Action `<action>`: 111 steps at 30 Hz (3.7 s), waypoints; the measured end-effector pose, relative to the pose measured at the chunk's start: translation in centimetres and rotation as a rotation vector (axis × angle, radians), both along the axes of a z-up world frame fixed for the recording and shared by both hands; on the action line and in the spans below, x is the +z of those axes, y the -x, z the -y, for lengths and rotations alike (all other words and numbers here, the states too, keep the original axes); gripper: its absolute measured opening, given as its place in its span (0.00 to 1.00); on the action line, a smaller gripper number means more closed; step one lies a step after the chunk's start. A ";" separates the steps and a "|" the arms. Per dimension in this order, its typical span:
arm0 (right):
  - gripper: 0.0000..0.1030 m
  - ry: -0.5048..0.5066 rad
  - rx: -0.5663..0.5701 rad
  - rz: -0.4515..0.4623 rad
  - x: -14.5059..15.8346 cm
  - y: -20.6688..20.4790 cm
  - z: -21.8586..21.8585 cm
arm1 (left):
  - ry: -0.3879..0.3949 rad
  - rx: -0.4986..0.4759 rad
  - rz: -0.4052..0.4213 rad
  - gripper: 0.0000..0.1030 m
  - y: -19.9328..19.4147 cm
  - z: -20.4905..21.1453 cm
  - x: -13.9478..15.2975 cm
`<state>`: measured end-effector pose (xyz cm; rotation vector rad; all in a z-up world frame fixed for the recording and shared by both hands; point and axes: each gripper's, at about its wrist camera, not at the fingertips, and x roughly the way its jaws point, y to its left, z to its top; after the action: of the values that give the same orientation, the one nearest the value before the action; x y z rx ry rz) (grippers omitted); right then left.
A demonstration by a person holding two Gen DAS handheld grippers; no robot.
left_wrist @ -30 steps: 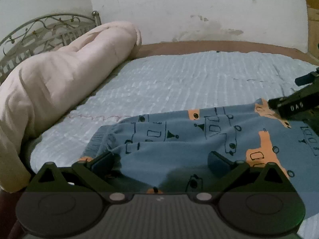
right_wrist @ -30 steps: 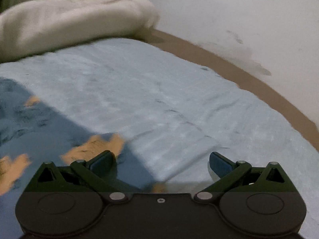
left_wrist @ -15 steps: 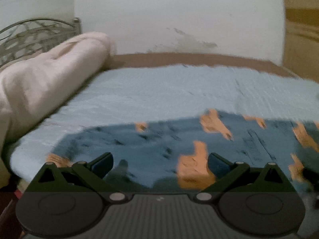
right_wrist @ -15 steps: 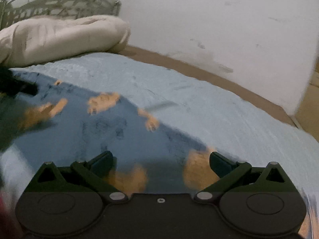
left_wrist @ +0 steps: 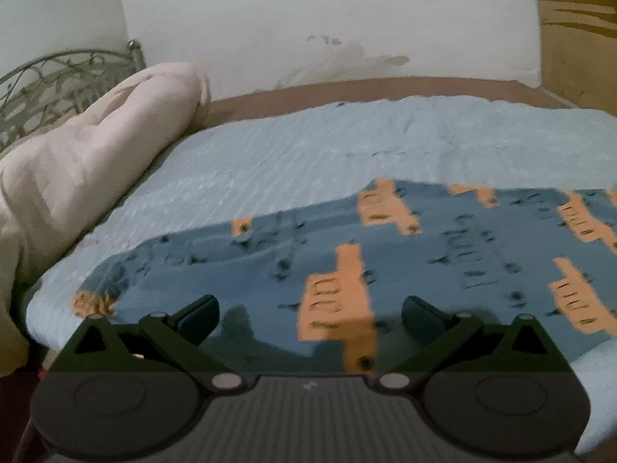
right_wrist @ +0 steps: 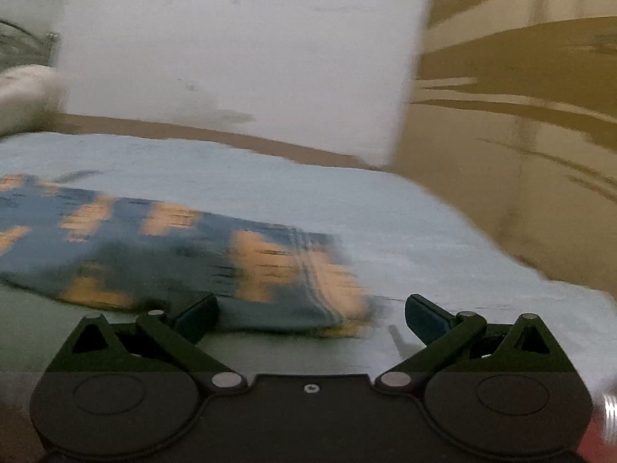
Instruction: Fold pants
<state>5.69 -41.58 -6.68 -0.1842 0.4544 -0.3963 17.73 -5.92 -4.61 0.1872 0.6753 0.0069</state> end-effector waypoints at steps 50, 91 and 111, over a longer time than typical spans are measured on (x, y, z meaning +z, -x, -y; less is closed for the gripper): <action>0.15 -0.613 -0.044 0.149 4.9 -1.7 5.1 | 0.424 -0.150 -0.051 0.99 -1.0 0.8 3.5; 0.14 -0.949 0.350 0.152 -2.1 -0.1 -6.9 | 0.661 -0.290 -0.360 0.33 -5.6 10.5 -1.4; 0.14 -0.833 0.342 0.111 -1.9 -0.6 -8.2 | 0.568 -0.290 -0.319 0.11 -4.8 11.7 -0.6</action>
<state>6.32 -33.41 -8.56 0.5618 0.4358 0.1372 22.50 -17.64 -5.23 -0.2682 0.9353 -0.4972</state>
